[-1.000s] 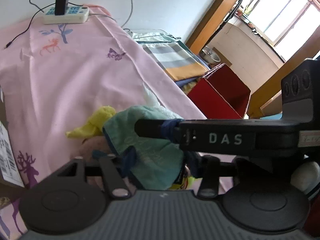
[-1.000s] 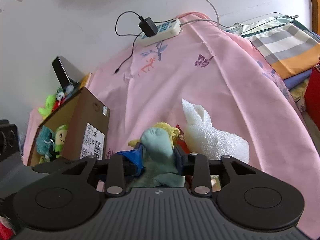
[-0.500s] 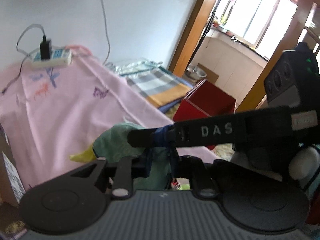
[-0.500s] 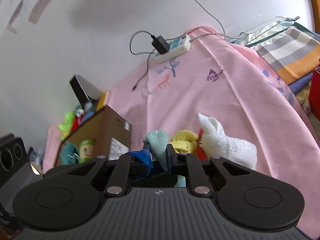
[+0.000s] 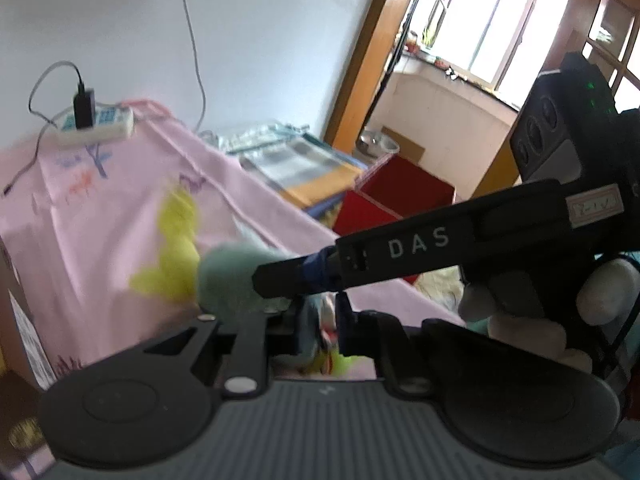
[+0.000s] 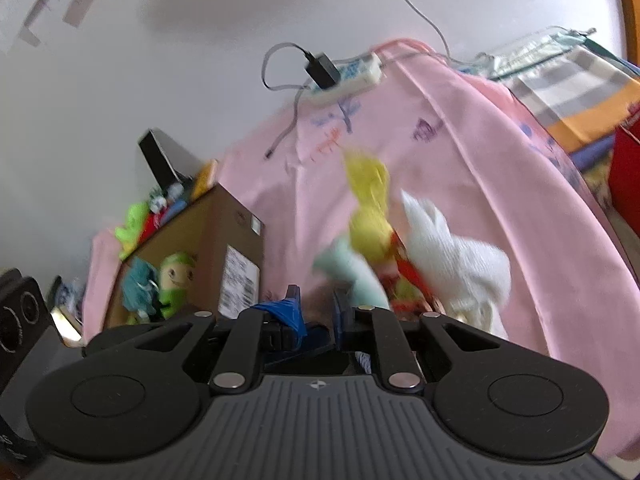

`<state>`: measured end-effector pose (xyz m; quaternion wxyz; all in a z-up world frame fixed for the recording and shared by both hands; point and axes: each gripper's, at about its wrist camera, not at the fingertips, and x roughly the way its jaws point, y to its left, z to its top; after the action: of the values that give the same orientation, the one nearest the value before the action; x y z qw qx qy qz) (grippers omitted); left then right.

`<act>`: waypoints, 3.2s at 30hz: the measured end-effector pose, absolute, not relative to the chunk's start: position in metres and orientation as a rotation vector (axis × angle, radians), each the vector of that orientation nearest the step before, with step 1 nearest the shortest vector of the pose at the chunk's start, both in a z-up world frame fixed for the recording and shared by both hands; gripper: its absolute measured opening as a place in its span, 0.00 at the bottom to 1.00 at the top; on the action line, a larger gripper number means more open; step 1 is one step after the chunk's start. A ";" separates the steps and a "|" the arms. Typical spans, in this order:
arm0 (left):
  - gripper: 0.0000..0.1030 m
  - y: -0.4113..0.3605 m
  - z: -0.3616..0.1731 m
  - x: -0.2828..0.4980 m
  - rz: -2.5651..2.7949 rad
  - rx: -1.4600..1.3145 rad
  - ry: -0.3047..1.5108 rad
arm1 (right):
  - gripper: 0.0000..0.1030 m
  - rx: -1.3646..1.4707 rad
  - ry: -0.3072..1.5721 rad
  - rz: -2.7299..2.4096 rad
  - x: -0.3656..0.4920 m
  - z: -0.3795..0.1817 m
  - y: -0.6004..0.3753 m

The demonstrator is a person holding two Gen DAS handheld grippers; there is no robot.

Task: Organize soft objects
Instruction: 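Lift the mint-green pouch up out of the heap with the right gripper, then carry the pouch over the brown cardboard box and lower it inside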

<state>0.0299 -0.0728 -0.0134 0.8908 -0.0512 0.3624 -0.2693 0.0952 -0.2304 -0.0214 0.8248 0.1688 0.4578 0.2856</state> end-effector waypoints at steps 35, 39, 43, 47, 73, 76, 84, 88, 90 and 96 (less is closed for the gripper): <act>0.13 -0.090 -0.041 0.078 -0.453 -0.099 0.824 | 0.00 0.552 0.993 0.620 0.133 -0.055 -0.259; 0.12 -0.086 -0.019 0.065 -0.458 -0.060 0.733 | 0.00 0.581 0.952 0.671 0.130 -0.035 -0.259; 0.12 -0.070 0.008 0.053 -0.454 -0.023 0.644 | 0.00 0.606 0.907 0.732 0.131 -0.009 -0.248; 0.12 -0.040 0.031 0.042 -0.431 -0.008 0.573 | 0.00 0.580 0.854 0.796 0.128 0.017 -0.220; 0.11 0.164 -0.018 0.096 -0.200 -0.003 0.699 | 0.00 0.224 0.896 0.889 0.171 -0.020 0.026; 0.12 0.164 -0.030 0.111 -0.191 0.015 0.745 | 0.00 0.160 0.880 0.849 0.173 -0.030 0.037; 0.39 0.167 -0.049 0.135 -0.189 -0.036 0.842 | 0.05 0.063 0.851 0.768 0.179 -0.043 0.048; 0.47 0.175 -0.051 0.136 -0.173 -0.078 0.855 | 0.04 0.128 0.858 0.729 0.184 -0.044 0.035; 0.49 0.179 -0.049 0.133 -0.156 -0.095 0.856 | 0.05 0.171 0.873 0.733 0.185 -0.044 0.031; 0.53 0.185 -0.039 0.120 -0.084 -0.111 0.864 | 0.05 0.186 0.842 0.719 0.172 -0.033 0.024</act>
<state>0.1204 0.1849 -0.0392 0.9059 -0.0539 0.4182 -0.0407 0.1716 0.0237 -0.0332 0.8464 0.0883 0.3993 0.3411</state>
